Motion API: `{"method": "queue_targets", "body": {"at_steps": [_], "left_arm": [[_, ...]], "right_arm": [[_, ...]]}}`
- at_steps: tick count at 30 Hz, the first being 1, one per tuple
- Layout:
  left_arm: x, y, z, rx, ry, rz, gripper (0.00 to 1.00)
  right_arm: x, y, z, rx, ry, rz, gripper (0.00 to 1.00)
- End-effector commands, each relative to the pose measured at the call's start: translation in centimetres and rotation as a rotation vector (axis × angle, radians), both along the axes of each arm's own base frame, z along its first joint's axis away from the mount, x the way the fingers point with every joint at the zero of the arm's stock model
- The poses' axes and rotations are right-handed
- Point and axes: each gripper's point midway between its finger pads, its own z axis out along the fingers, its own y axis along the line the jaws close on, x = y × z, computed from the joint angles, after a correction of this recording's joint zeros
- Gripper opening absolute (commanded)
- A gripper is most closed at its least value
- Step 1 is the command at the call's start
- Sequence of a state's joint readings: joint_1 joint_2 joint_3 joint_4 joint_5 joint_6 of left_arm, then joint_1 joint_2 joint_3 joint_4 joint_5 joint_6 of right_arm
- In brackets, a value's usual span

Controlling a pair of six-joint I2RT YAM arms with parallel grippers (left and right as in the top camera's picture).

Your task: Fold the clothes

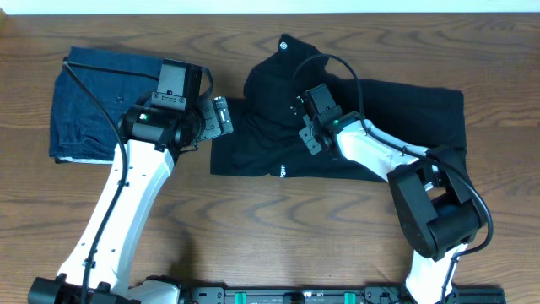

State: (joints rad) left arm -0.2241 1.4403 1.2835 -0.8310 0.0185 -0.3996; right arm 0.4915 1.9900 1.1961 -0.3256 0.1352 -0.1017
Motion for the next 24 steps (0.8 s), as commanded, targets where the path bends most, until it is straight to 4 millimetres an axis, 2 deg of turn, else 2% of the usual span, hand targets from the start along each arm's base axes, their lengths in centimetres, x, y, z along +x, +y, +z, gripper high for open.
{"method": "queue_targets", "body": {"at_steps": [1, 6, 12, 15, 17, 19, 22, 24], "left_arm": [[0.0, 0.3, 0.2, 0.008, -0.006, 0.010, 0.98], [0.0, 0.3, 0.2, 0.008, -0.006, 0.011, 0.98], [0.0, 0.3, 0.2, 0.008, -0.006, 0.010, 0.98], [0.0, 0.3, 0.2, 0.008, -0.006, 0.010, 0.98], [0.0, 0.3, 0.2, 0.008, -0.006, 0.010, 0.98], [0.0, 0.3, 0.2, 0.008, -0.006, 0.011, 0.98], [0.0, 0.3, 0.2, 0.008, -0.006, 0.011, 0.98], [0.0, 0.3, 0.2, 0.008, -0.006, 0.011, 0.98]], "right_arm": [[0.0, -1.4, -1.9, -0.037, 0.029, -0.039, 0.17], [0.3, -1.3, 0.3, -0.019, -0.005, -0.039, 0.18], [-0.2, -1.5, 5.8, 0.046, -0.062, -0.095, 0.29], [-1.2, -2.6, 7.8, 0.058, -0.052, -0.139, 0.38], [-2.1, -3.7, 8.3, 0.046, -0.024, -0.163, 0.38], [-3.1, -5.1, 8.1, 0.023, 0.025, -0.194, 0.28], [-4.6, -7.5, 6.8, -0.014, 0.115, -0.263, 0.06], [-5.4, -8.9, 5.9, -0.030, 0.170, -0.313, 0.01]]}}
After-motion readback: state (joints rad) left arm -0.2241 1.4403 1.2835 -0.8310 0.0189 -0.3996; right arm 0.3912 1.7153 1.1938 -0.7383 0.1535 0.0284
